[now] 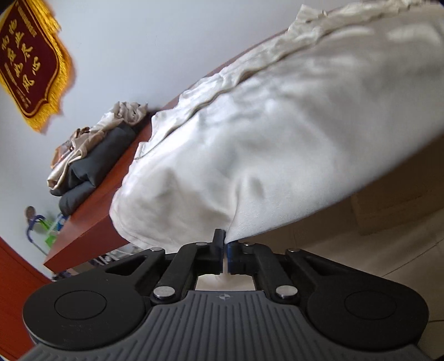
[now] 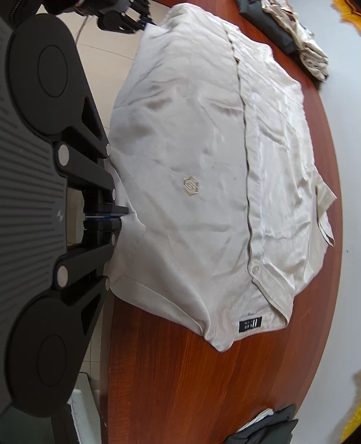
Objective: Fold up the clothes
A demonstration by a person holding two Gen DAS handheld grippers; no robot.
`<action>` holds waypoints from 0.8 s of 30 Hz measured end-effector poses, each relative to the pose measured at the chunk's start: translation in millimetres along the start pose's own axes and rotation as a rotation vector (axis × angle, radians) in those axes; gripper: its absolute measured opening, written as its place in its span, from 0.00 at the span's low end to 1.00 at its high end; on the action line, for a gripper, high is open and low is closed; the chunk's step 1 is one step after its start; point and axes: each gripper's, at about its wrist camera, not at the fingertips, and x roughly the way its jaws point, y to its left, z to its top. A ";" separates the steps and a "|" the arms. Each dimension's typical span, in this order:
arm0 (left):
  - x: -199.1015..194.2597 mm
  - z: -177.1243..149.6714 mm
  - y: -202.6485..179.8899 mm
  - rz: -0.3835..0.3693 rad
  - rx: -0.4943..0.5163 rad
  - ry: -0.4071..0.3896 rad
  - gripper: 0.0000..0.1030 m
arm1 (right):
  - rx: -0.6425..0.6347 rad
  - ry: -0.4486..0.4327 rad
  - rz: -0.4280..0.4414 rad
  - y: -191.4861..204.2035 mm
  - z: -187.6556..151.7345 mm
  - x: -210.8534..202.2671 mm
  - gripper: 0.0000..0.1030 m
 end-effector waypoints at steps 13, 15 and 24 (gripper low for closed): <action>-33.9 68.1 59.1 -0.018 0.011 -0.025 0.02 | 0.115 -0.162 -0.002 -18.1 -1.2 -32.8 0.01; -33.7 79.7 64.6 -0.003 0.025 -0.037 0.02 | 0.121 -0.182 -0.003 -18.1 2.2 -36.4 0.01; -2.9 132.3 87.3 0.021 0.081 -0.033 0.02 | 0.107 -0.260 -0.015 -9.6 44.0 -36.8 0.01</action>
